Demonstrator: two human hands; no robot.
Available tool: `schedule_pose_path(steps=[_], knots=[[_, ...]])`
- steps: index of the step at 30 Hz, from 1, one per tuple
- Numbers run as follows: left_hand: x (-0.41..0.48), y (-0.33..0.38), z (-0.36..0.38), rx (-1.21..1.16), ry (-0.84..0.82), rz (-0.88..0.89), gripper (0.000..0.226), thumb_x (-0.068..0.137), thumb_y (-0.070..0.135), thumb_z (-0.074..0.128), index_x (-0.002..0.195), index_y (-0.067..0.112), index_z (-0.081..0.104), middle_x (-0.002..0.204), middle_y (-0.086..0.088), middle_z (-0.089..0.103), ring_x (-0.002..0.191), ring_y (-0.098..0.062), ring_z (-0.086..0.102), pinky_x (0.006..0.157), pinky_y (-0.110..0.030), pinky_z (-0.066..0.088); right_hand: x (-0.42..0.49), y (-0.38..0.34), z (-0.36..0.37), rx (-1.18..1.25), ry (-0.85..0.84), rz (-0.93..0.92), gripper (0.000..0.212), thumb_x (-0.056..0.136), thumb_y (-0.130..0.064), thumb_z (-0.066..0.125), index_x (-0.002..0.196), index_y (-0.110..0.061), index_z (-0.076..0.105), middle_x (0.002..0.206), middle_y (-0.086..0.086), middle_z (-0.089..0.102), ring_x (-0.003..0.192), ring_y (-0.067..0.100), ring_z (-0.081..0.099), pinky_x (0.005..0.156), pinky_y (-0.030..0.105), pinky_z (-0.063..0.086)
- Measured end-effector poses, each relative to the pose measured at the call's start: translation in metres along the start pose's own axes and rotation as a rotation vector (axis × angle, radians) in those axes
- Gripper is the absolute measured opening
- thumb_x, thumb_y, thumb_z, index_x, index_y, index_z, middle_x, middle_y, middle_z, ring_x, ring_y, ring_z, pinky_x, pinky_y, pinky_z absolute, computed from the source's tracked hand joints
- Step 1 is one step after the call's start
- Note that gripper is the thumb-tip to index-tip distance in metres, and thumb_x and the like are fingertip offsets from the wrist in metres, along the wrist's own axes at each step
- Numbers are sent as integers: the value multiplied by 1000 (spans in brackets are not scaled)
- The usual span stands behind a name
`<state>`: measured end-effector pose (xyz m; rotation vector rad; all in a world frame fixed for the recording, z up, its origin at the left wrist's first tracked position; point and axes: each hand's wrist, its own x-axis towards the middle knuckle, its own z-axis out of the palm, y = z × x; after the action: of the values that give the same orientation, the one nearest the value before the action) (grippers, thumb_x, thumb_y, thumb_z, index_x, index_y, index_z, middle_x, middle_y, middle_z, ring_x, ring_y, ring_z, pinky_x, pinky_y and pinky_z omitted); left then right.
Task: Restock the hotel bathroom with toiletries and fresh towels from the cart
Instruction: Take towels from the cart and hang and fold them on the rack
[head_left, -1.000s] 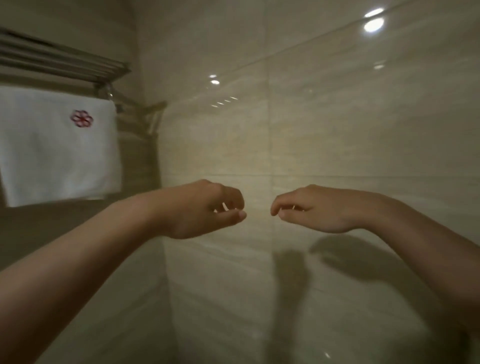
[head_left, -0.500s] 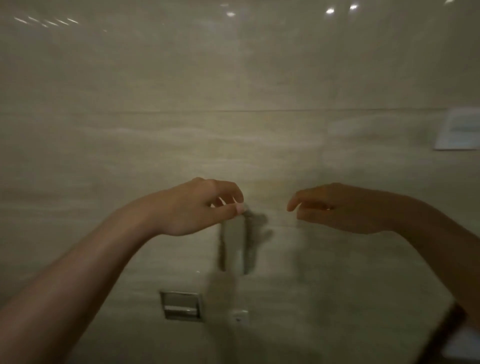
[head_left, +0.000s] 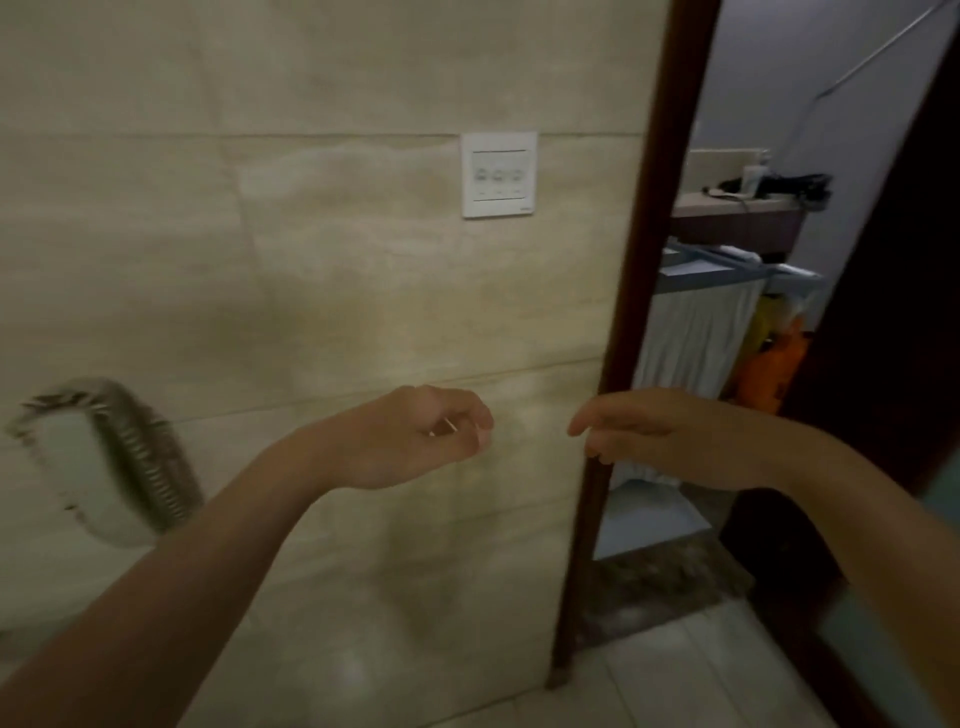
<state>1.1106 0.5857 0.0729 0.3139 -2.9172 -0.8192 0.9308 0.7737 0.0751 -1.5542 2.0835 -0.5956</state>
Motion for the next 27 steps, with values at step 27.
schedule_pose_path(steps=[27], knots=[[417, 93, 157, -255, -218, 314, 22, 95, 28, 47, 114, 24, 58, 109, 13, 55, 105, 2, 49, 79, -6, 37, 9, 311, -167, 104, 234, 413, 21, 98, -22, 43, 109, -27, 60, 106, -8, 64, 98, 6, 61, 90, 25, 48]])
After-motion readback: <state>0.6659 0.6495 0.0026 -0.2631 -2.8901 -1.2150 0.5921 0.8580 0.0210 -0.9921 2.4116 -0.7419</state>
